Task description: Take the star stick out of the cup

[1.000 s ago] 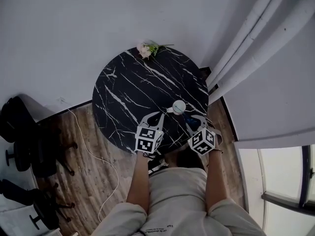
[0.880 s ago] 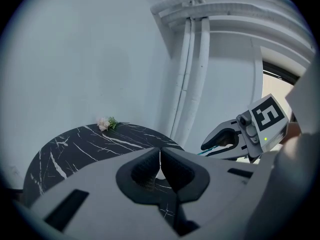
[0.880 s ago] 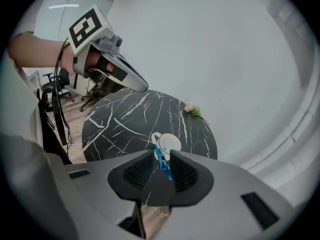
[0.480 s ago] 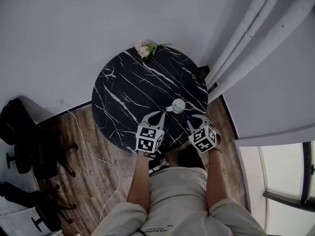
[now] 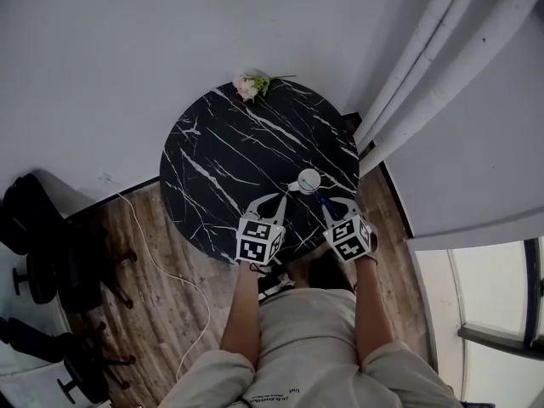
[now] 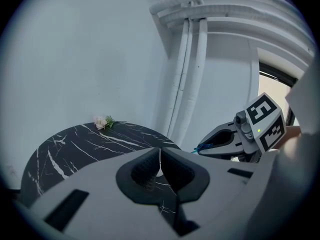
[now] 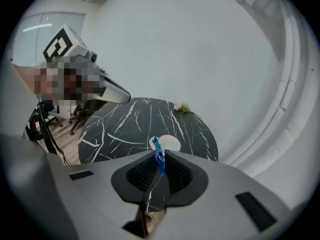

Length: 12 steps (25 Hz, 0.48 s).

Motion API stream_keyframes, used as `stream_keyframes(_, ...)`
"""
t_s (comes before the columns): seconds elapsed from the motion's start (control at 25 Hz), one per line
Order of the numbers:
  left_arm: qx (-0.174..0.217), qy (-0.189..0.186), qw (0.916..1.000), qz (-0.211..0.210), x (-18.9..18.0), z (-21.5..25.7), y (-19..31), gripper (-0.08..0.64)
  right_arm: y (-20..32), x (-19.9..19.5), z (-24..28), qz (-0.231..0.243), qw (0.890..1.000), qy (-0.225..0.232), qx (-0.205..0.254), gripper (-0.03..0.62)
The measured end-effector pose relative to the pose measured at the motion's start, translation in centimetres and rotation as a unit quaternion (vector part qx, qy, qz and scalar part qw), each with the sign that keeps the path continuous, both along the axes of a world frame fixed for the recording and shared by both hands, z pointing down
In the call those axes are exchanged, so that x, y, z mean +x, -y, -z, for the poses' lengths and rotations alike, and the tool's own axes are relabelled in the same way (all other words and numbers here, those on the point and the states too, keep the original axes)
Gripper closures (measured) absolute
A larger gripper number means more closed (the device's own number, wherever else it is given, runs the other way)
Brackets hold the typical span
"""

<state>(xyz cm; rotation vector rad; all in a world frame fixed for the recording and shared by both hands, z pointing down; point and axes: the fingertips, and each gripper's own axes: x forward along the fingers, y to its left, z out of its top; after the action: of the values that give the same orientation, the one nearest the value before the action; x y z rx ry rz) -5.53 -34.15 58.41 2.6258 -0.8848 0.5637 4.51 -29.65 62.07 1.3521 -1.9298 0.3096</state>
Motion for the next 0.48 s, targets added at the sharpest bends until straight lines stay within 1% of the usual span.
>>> stream_keyframes(0.16,0.001,0.003,1.0000,-0.002,-0.5,-0.1,-0.3,0.537,0.2,0.1,0.1,-0.029,0.999,0.014,0.005,0.537)
stream_keyframes(0.48,0.006,0.007,0.9999,0.005,-1.8,0.0,-0.4,0.537,0.4,-0.3,0.1,-0.054,0.998,0.027,0.007,0.543)
